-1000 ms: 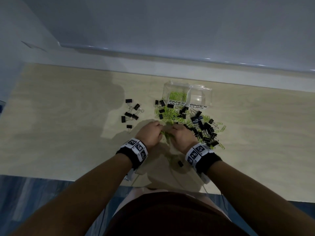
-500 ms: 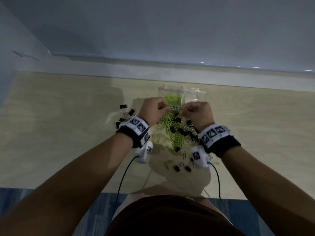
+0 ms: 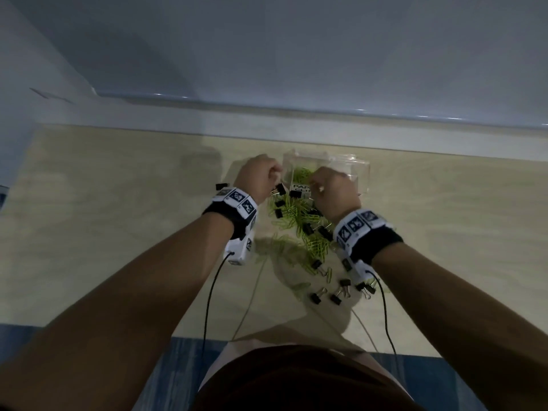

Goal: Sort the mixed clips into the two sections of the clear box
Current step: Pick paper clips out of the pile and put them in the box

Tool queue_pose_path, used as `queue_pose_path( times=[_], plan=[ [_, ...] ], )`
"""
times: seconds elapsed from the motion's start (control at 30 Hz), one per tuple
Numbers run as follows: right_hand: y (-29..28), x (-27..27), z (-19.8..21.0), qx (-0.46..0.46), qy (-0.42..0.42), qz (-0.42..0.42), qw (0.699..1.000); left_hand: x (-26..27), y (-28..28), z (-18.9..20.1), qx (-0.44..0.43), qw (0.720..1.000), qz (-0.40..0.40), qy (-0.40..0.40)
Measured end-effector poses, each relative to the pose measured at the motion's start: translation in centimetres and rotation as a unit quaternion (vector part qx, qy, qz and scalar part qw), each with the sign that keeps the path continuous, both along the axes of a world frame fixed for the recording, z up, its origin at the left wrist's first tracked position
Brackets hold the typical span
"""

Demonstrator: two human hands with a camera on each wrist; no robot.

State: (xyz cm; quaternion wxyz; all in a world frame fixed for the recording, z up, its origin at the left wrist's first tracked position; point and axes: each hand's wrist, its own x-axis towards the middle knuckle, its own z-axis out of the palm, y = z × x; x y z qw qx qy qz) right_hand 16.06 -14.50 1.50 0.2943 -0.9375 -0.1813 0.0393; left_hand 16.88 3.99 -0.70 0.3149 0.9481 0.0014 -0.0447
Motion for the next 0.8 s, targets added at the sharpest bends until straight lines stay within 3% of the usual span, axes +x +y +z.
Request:
queue_pose_path(
  times=[0.13,0.23,0.4,0.53,0.63,0.73,0.8],
  plan=[
    [2.2,-2.8,-2.3,-0.080,0.047,0.135,0.987,-0.9,-0.2,-2.3,0.079,0.988,-0.125,0.051],
    [4.1,-3.3,-3.5,-0.136,0.068,0.156,0.976,-1.3,-0.6,-2.8,0.120,0.978,-0.161,0.058],
    [4.1,-3.7,-3.9,-0.152,0.043,0.160,0.974,-1.6,0.3,-3.0,0.095,0.988,-0.112,0.042],
    [2.8,-5.1,-4.1,-0.124,0.003,0.146,0.982,-2.9,2.0,-3.3,0.019,0.999,-0.046,0.020],
    [1.9,-5.7,-4.2,-0.106,0.029,0.122,0.986,-4.1,3.8,-3.4,-0.034,0.999,0.031,-0.029],
    [1.0,-5.9,-4.1,-0.096,0.076,0.104,0.987,-5.0,5.6,-3.7,0.032,0.997,0.063,-0.033],
    [0.9,-5.9,-4.1,-0.094,0.094,0.084,0.988,-5.1,5.9,-3.7,0.093,0.995,0.035,-0.032]
  ],
)
